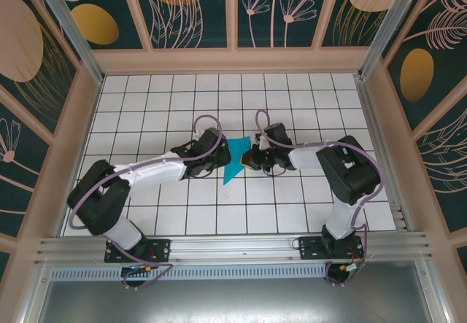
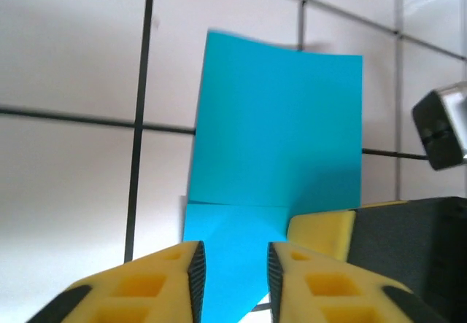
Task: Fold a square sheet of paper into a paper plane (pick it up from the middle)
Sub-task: Fourth fold the wing at the center of the table.
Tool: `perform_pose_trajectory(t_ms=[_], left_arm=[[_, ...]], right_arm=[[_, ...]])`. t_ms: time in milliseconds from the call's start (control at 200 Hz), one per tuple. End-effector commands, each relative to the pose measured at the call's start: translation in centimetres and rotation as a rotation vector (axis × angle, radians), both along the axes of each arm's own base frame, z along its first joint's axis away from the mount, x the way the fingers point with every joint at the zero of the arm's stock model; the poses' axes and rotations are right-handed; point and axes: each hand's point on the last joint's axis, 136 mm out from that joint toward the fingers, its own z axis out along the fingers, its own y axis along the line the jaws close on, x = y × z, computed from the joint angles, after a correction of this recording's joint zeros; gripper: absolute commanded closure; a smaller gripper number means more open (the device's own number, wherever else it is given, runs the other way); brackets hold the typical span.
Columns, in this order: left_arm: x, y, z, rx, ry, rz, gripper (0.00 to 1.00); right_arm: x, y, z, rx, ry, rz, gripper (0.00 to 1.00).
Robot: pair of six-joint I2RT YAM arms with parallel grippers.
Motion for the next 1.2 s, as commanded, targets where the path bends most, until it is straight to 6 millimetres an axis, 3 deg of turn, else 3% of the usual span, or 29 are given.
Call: perform_pose_trajectory(t_ms=[0,195,365,480,691,896,1196], left_arm=[[0.6,1.9,2.9,0.013,-0.090,0.055,0.55],[0.6,4.1,7.3,-0.015,-0.272,0.081,0.18],[0.2,4.2,9.8,-0.047,-0.421,0.014,0.02],[0.1,2.9,10.0,-0.052,-0.487,-0.094,0.02],[0.0,0.3,8.5,-0.070,-0.615,-0.256,0.02],[-0.4,-0.8,6.5,-0.034,-0.748,-0.378,0.05],[-0.2,-3.9,2.5,0.081,-0.756,-0.605,0.12]], right_arm=[[1.7,-0.5,3.9,-0.022,-0.123,-0.050,1.00],[2.4,-1.9,6.6,-0.077,-0.132,-0.146,1.00],[2.5,-2.9,5.8,-0.123,0.000,-0.265,1.00],[2.5,-3.2,4.4,-0.139,0.075,-0.329,1.00],[3.2,-2.5,3.1,-0.107,0.159,-0.388,1.00],[3.3,-2.5,2.5,-0.113,0.281,-0.459,1.00],[2.5,-3.0,2.2,-0.150,0.395,-0.507,1.00]])
